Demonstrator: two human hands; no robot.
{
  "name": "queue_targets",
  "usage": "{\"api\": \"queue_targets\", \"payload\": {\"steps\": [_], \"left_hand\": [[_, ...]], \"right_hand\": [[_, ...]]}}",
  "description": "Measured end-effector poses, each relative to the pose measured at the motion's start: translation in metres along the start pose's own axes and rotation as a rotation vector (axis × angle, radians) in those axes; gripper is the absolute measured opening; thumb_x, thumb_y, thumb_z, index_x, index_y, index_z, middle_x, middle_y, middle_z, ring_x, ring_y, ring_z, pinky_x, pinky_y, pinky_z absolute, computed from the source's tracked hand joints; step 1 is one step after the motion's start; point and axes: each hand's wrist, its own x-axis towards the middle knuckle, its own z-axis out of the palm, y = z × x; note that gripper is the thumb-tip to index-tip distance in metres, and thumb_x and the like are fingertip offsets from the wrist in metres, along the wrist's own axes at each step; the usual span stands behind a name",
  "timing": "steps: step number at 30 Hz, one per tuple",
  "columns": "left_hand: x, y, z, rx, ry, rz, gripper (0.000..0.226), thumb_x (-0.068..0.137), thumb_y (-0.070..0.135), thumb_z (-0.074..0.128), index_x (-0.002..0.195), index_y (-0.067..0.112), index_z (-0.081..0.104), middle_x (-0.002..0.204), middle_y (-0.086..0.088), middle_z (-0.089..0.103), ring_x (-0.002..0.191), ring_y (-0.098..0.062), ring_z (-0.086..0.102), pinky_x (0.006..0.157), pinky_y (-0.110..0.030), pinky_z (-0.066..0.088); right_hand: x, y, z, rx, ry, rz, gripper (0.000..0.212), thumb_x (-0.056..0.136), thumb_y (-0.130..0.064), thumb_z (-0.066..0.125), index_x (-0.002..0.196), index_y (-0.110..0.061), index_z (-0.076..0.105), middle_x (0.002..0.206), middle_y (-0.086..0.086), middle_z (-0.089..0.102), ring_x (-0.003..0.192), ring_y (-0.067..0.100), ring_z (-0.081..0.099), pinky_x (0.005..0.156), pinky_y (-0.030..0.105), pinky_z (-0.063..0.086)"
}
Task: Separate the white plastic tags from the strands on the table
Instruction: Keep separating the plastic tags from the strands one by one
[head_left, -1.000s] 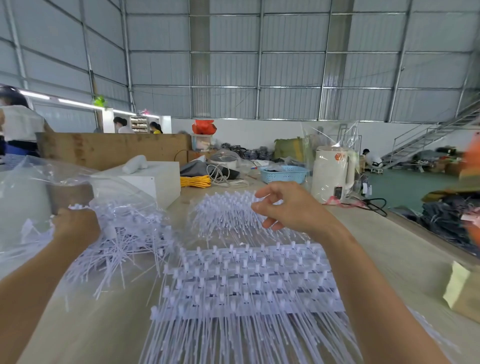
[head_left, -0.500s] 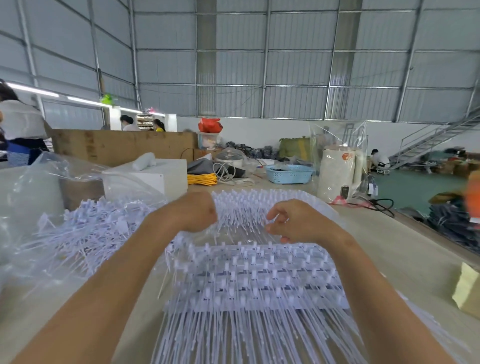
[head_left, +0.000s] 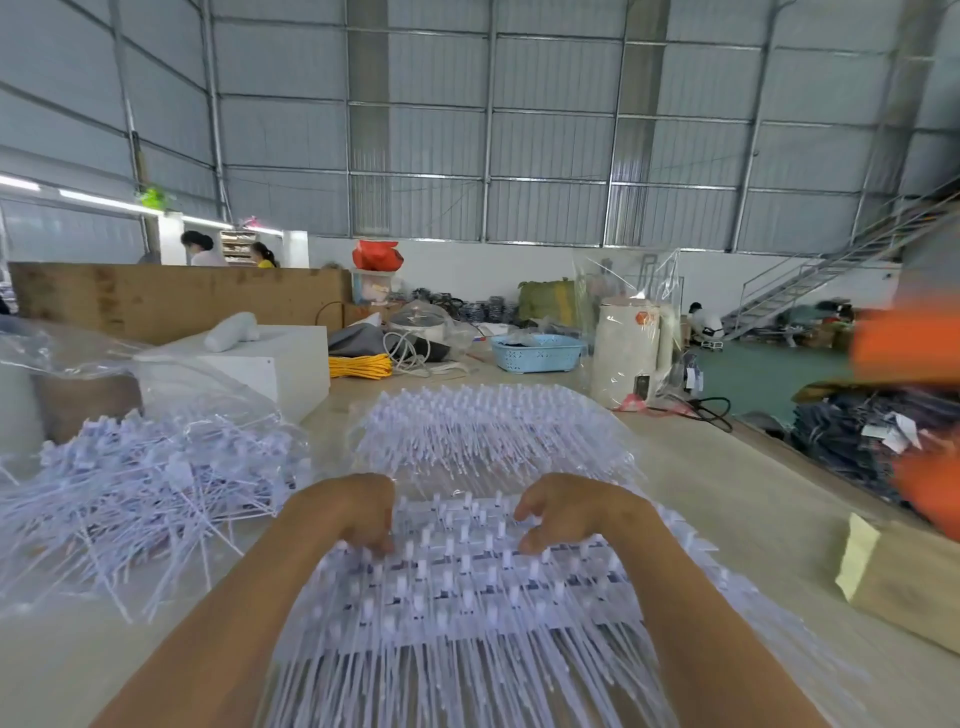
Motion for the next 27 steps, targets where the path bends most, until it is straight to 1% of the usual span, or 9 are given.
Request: {"api": "queue_targets", "payload": {"steps": [2,6,10,13,15,17,21,24,27], "left_hand": [[-0.002,-0.002,-0.003,-0.018,0.052,0.039,0.023,0.088,0.027,0.066,0.074,0.009,0.065,0.067,-0.002,0.051,0.058,-0.011,0.046,0.053,-0.019,0.035],[-0.014,-0.003,-0.024,-0.122,0.304,0.047,0.011,0.090,0.032,0.060,0.085,0.023,0.056,0.092,0.003,0.055,0.090,-0.016,0.054,0.078,-0.030,0.040],[-0.031,0.000,-0.044,-0.169,0.642,0.109,0.015,0.091,0.047,0.054,0.085,0.035,0.047,0.086,0.018,0.050,0.093,-0.014,0.050,0.092,-0.038,0.038],[-0.037,-0.003,-0.049,-0.322,0.786,0.157,0.021,0.082,0.054,0.063,0.085,0.035,0.054,0.087,0.015,0.054,0.085,-0.012,0.053,0.082,-0.034,0.044],[-0.035,-0.004,-0.048,-0.551,0.808,0.235,0.022,0.075,0.045,0.074,0.080,0.031,0.058,0.084,0.013,0.056,0.077,-0.009,0.053,0.066,-0.026,0.042],[-0.030,-0.003,-0.044,-0.804,0.793,0.291,0.025,0.069,0.032,0.082,0.080,0.029,0.059,0.088,0.009,0.057,0.077,-0.009,0.055,0.065,-0.021,0.042],[-0.013,-0.003,-0.031,-1.142,0.784,0.151,0.035,0.064,0.017,0.087,0.082,0.021,0.057,0.093,0.000,0.056,0.086,-0.015,0.055,0.075,-0.029,0.047],[-0.004,0.002,-0.021,-1.156,0.642,0.112,0.029,0.064,0.011,0.086,0.078,0.014,0.061,0.085,-0.008,0.061,0.071,-0.016,0.059,0.061,-0.024,0.049],[0.000,0.015,-0.016,-1.101,0.629,0.149,0.026,0.065,0.004,0.085,0.075,0.013,0.064,0.080,-0.009,0.065,0.059,-0.012,0.061,0.051,-0.019,0.051]], "right_hand": [[0.000,0.001,-0.001,-0.006,0.011,0.006,0.052,0.086,-0.034,0.066,0.133,-0.016,0.050,0.141,0.003,0.043,0.125,0.022,0.046,0.098,0.029,0.038],[-0.006,0.005,-0.010,0.037,0.085,0.022,0.051,0.083,-0.034,0.069,0.128,-0.014,0.054,0.128,0.003,0.051,0.113,0.020,0.053,0.084,0.025,0.042],[-0.027,0.005,-0.036,-0.063,0.313,0.000,0.033,0.085,-0.031,0.067,0.111,-0.012,0.059,0.106,0.002,0.052,0.091,0.017,0.051,0.079,0.028,0.041],[-0.053,0.007,-0.060,-0.024,0.536,-0.044,0.030,0.086,-0.019,0.062,0.115,-0.015,0.060,0.107,-0.001,0.052,0.085,0.013,0.050,0.080,0.024,0.043],[-0.070,0.010,-0.074,0.008,0.675,-0.053,0.028,0.082,-0.019,0.063,0.110,-0.017,0.066,0.107,0.000,0.061,0.083,0.016,0.055,0.079,0.027,0.046],[-0.081,0.013,-0.082,0.031,0.747,-0.054,0.023,0.078,-0.019,0.065,0.100,-0.022,0.070,0.099,-0.001,0.063,0.079,0.016,0.057,0.071,0.026,0.044],[-0.080,0.026,-0.079,0.020,0.609,0.040,0.035,0.080,-0.016,0.069,0.114,-0.020,0.066,0.113,0.000,0.059,0.091,0.015,0.053,0.082,0.027,0.041],[-0.068,0.031,-0.062,0.002,0.284,0.162,0.050,0.078,-0.016,0.074,0.126,-0.018,0.058,0.114,0.002,0.057,0.098,0.017,0.054,0.090,0.030,0.043],[-0.057,0.024,-0.054,-0.130,0.025,0.213,0.066,0.075,-0.033,0.077,0.134,-0.025,0.050,0.136,0.000,0.050,0.117,0.020,0.050,0.098,0.033,0.040]]}}
